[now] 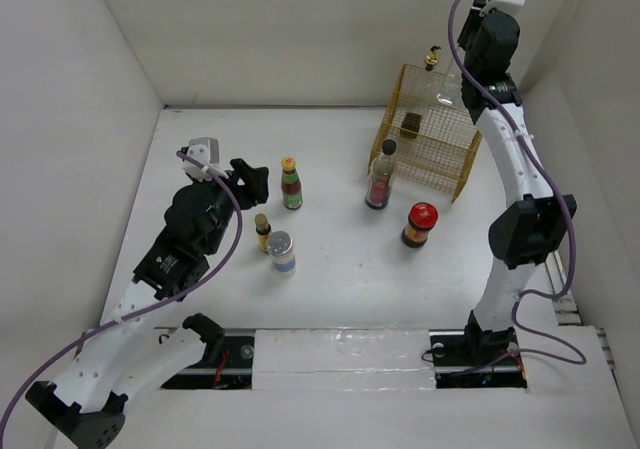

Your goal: Organize the condiment bottles

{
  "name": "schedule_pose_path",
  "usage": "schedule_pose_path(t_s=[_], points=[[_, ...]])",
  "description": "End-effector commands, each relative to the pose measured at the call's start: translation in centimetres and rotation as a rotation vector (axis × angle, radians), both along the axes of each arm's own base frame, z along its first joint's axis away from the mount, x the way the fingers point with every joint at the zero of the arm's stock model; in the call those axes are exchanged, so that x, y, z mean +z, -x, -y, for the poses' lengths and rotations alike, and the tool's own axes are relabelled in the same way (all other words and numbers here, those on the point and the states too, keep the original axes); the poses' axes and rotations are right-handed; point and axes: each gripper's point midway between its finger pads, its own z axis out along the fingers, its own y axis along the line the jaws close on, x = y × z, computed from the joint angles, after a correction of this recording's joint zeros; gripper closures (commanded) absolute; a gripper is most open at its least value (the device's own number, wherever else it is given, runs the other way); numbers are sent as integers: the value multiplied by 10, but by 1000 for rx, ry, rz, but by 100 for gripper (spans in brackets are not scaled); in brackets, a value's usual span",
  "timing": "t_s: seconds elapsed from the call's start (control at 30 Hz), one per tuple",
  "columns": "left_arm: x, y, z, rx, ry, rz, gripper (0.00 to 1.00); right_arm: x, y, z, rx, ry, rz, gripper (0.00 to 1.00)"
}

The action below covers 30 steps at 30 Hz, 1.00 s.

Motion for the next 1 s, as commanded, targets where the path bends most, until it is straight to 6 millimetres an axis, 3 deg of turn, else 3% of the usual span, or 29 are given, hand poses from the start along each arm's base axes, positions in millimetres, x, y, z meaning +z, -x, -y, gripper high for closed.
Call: schedule_pose_path(t_s=[0.0, 0.1, 0.17, 0.2, 0.3, 0.43, 0.57, 0.83, 0.9, 0.97], points=[[10, -2, 0, 7, 10, 36, 40, 53, 11, 3, 10, -36, 185, 85], [10, -2, 0, 7, 10, 36, 40, 24, 1, 1, 15, -51, 144, 85], [10, -2, 0, 7, 10, 36, 40, 16, 1, 1, 17, -62, 138, 85], [13, -3, 0, 7, 15, 44, 40, -4, -3, 0, 19, -70, 102, 85], [13, -2, 2, -3, 16, 44, 40, -20, -5, -2, 29, -76, 83, 85], [13, -1, 3, -12, 16, 43, 40, -64, -9, -3, 2, -84, 16, 85], [10, -3, 4, -12, 11, 36, 40, -88, -10, -2, -8, -89, -16, 84], [10, -3, 6, -21, 12, 35, 40, -112, -9, 1, -29, -112, -49, 80], [10, -3, 6, -21, 12, 35, 40, -117, -7, -1, -42, -125, -55, 74], [10, -3, 6, -21, 12, 35, 40, -117, -7, -7, -42, -136, -52, 56]])
